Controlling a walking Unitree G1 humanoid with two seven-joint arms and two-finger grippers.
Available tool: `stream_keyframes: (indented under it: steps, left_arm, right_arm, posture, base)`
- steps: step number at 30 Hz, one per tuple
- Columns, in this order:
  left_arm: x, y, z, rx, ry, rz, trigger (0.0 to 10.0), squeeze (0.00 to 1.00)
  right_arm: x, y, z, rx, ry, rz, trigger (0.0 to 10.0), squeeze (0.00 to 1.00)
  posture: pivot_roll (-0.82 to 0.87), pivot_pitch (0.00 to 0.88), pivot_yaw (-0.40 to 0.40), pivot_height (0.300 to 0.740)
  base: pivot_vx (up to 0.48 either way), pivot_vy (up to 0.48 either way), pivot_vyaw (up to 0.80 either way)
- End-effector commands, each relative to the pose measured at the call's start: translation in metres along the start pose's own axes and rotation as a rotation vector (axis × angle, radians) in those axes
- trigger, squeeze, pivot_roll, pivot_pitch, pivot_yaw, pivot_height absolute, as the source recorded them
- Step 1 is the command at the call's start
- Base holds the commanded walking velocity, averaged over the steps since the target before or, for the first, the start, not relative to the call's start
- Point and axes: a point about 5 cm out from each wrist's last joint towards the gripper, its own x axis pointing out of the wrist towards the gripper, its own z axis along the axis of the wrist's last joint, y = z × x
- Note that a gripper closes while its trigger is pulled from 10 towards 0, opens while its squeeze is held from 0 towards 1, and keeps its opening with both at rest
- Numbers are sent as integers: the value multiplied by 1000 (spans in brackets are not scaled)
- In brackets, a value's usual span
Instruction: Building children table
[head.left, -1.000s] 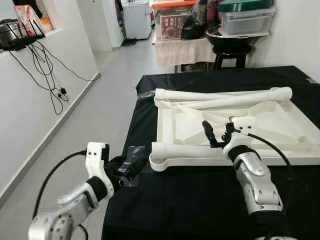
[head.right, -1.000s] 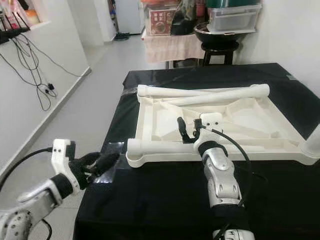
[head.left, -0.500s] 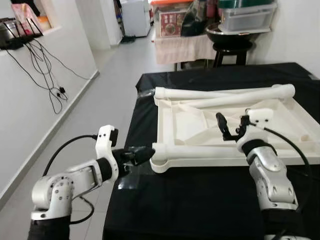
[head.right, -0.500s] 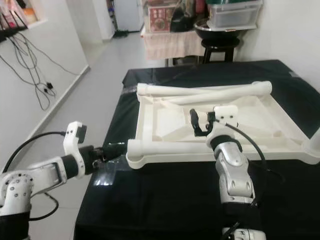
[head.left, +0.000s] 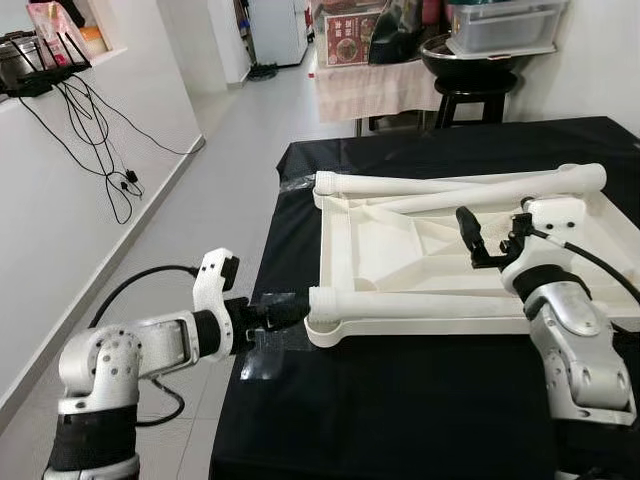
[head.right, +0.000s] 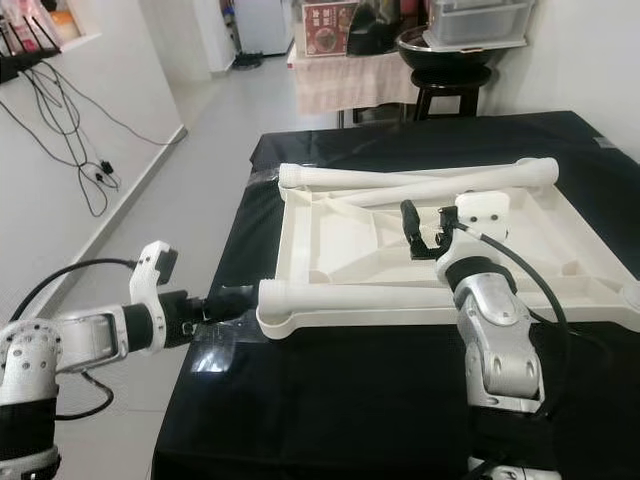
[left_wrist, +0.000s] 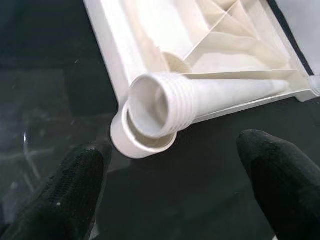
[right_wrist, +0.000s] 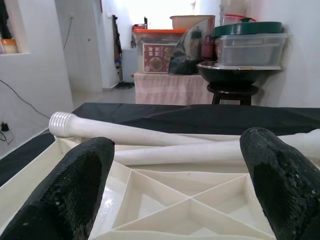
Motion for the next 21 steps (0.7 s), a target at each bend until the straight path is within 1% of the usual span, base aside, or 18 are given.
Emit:
stream_keyframes:
  steps: [1, 2, 4, 6, 13, 14, 17, 20, 21]
  left_arm:
    - [-2, 3, 4, -8, 10, -2, 10000, 0]
    - [-2, 3, 4, -8, 10, -2, 10000, 0]
    - [6, 4, 13, 22, 35, 37, 10000, 0]
    - [8, 5, 14, 29, 39, 56, 10000, 0]
    - [19, 18, 21, 24, 51, 184, 10000, 0]
    - [21, 18, 21, 14, 57, 190, 10000, 0]
    - [28, 14, 19, 0, 85, 150, 10000, 0]
    - [30, 13, 18, -1, 93, 140, 10000, 0]
    - [32, 13, 17, -4, 102, 127, 10000, 0]
  right_arm:
    - [-2, 1, 3, 6, 2, 13, 10000, 0]
    - [-2, 1, 3, 6, 2, 13, 10000, 0]
    - [-2, 2, 8, 3, 0, 18, 10000, 0]
    - [-2, 2, 9, 3, 0, 19, 10000, 0]
    - [-6, 1, 13, 4, 6, 18, 10000, 0]
    - [-6, 0, 15, 4, 7, 17, 10000, 0]
    - [-8, -3, 19, 7, 12, 6, 10000, 0]
    - [-9, -3, 19, 7, 13, 4, 10000, 0]
    - [-11, -4, 20, 6, 13, 1, 10000, 0]
  posture:
    - [-150, 10, 98, 740]
    - [-150, 10, 98, 740]
    - [-157, 22, 98, 740]
    - [-158, 23, 98, 740]
    - [-169, 44, 98, 740]
    - [-171, 56, 99, 740]
    - [-175, 81, 103, 740]
    - [-175, 83, 104, 740]
    - [-182, 96, 108, 740]
  base:
    - [0, 0, 0]
    - [0, 0, 0]
    - [0, 0, 0]
    - [0, 0, 0]
    - [0, 0, 0]
    - [0, 0, 0]
    - [0, 0, 0]
    - [0, 0, 0]
    - [0, 0, 0]
